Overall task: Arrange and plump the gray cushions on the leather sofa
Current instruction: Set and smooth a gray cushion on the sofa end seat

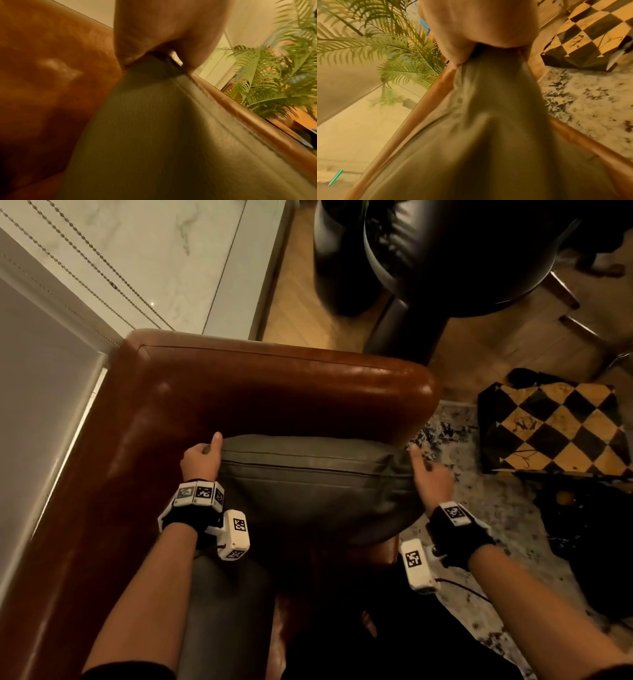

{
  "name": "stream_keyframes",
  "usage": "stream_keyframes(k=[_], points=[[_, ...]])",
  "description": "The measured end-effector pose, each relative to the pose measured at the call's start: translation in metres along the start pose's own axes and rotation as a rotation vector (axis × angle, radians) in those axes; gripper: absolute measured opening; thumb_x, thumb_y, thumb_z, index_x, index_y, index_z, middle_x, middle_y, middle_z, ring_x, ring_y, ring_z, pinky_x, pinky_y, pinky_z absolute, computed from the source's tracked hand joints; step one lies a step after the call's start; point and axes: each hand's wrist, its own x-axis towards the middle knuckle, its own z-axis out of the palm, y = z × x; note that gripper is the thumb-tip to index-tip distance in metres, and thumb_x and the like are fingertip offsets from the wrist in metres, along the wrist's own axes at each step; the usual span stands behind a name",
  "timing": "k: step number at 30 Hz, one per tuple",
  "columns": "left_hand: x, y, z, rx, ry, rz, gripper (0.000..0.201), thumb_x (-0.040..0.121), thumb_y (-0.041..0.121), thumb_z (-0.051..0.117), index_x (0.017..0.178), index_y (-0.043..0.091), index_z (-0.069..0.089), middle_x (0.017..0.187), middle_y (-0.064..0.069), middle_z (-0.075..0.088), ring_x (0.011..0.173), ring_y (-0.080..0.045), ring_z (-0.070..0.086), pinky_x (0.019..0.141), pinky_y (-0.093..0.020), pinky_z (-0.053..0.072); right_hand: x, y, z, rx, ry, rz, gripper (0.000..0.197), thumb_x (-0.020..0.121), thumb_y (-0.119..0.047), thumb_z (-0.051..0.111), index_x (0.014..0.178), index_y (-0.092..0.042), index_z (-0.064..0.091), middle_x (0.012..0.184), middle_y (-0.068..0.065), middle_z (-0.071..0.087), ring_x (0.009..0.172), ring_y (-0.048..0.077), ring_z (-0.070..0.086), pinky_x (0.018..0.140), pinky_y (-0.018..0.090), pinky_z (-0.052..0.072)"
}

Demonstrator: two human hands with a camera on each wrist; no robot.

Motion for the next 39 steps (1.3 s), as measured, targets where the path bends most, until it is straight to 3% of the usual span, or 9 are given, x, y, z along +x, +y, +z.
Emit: stream_keyframes(k=[8, 14, 17, 20, 23, 26, 34, 37, 39], points=[[-0.001, -0.004, 0.004, 0.067, 0.119, 0.059, 0.039, 0.094, 0.039, 0.044, 0.096, 0.005, 0.063, 0.101, -0.019, 0.065, 0.098, -0.035, 0.058, 0.072, -0.033, 0.036, 0.022, -0.006, -0.002, -0.163, 0.078, -0.058, 0.058, 0.097, -0.043, 0.038, 0.057, -0.001, 0.047, 0.065, 0.019, 0.048, 0.07, 0.03, 0.051, 0.065, 0.038, 0.036], [0.015, 0.006, 0.012, 0.241, 0.024, -0.002, 0.039, 0.099, 0.026, 0.033, 0.114, -0.001, 0.057, 0.122, -0.028, 0.057, 0.114, -0.043, 0.052, 0.092, -0.044, 0.041, 0.0, -0.03, 0.026, -0.564, 0.3, -0.441, 0.03, 0.096, -0.023, 0.038, 0.117, -0.011, 0.055, 0.124, 0.013, 0.051, 0.12, 0.032, 0.045, 0.099, 0.045, 0.028], [0.015, 0.002, 0.019, 0.282, 0.034, -0.013, 0.043, 0.099, 0.03, 0.03, 0.116, 0.0, 0.055, 0.122, -0.027, 0.057, 0.114, -0.042, 0.052, 0.092, -0.044, 0.041, -0.046, -0.071, 0.089, -0.63, 0.101, -0.774, 0.043, 0.096, -0.028, 0.035, 0.134, -0.01, 0.045, 0.139, 0.011, 0.046, 0.135, 0.026, 0.036, 0.108, 0.052, 0.023], [0.008, 0.002, 0.026, 0.304, 0.077, 0.039, 0.045, 0.1, 0.034, 0.028, 0.112, -0.001, 0.053, 0.116, -0.028, 0.059, 0.109, -0.044, 0.055, 0.088, -0.047, 0.042, -0.095, -0.097, 0.165, -0.648, -0.32, -0.826, 0.054, 0.099, -0.033, 0.028, 0.147, -0.009, 0.02, 0.156, 0.005, 0.021, 0.147, 0.02, 0.008, 0.116, 0.052, 0.003], [0.004, 0.002, 0.031, 0.306, 0.104, 0.076, 0.043, 0.1, 0.032, 0.027, 0.111, -0.002, 0.05, 0.114, -0.03, 0.059, 0.106, -0.047, 0.055, 0.085, -0.049, 0.043, -0.116, -0.084, 0.202, -0.739, -0.475, -0.805, 0.058, 0.1, -0.038, 0.023, 0.149, -0.01, 0.009, 0.16, 0.005, 0.007, 0.147, 0.02, -0.005, 0.117, 0.051, -0.008], [0.003, -0.006, 0.032, 0.292, 0.111, 0.12, 0.04, 0.101, 0.03, 0.027, 0.11, -0.003, 0.048, 0.111, -0.03, 0.059, 0.103, -0.047, 0.056, 0.082, -0.05, 0.043, -0.1, -0.041, 0.188, -0.89, -0.35, -0.807, 0.062, 0.098, -0.045, 0.019, 0.15, -0.014, 0.004, 0.16, 0.003, 0.001, 0.147, 0.021, -0.006, 0.115, 0.047, -0.015], [0.003, -0.006, 0.035, 0.244, 0.084, 0.167, 0.039, 0.101, 0.03, 0.027, 0.108, -0.002, 0.049, 0.106, -0.028, 0.06, 0.099, -0.045, 0.058, 0.078, -0.047, 0.045, -0.022, 0.056, 0.018, -0.968, 0.029, -0.312, 0.069, 0.093, -0.056, 0.002, 0.15, -0.018, 0.007, 0.159, 0.0, 0.004, 0.147, 0.021, -0.002, 0.107, 0.056, -0.022], [-0.001, -0.016, 0.031, 0.092, 0.12, 0.212, 0.04, 0.099, 0.032, 0.033, 0.097, -0.002, 0.054, 0.094, -0.025, 0.061, 0.089, -0.041, 0.059, 0.069, -0.039, 0.04, -0.01, 0.052, -0.018, -0.72, 0.047, -0.089, 0.073, 0.091, -0.064, 0.018, 0.132, -0.011, 0.045, 0.143, 0.017, 0.039, 0.131, 0.033, 0.037, 0.107, 0.056, 0.023], [-0.004, -0.022, 0.025, -0.004, 0.114, 0.16, 0.045, 0.098, 0.037, 0.036, 0.092, -0.001, 0.058, 0.09, -0.021, 0.061, 0.086, -0.034, 0.057, 0.069, -0.034, 0.037, -0.006, 0.043, -0.023, -0.403, 0.068, -0.026, 0.07, 0.084, -0.073, 0.027, 0.083, -0.011, 0.058, 0.098, 0.019, 0.056, 0.091, 0.031, 0.054, 0.079, 0.04, 0.038]])
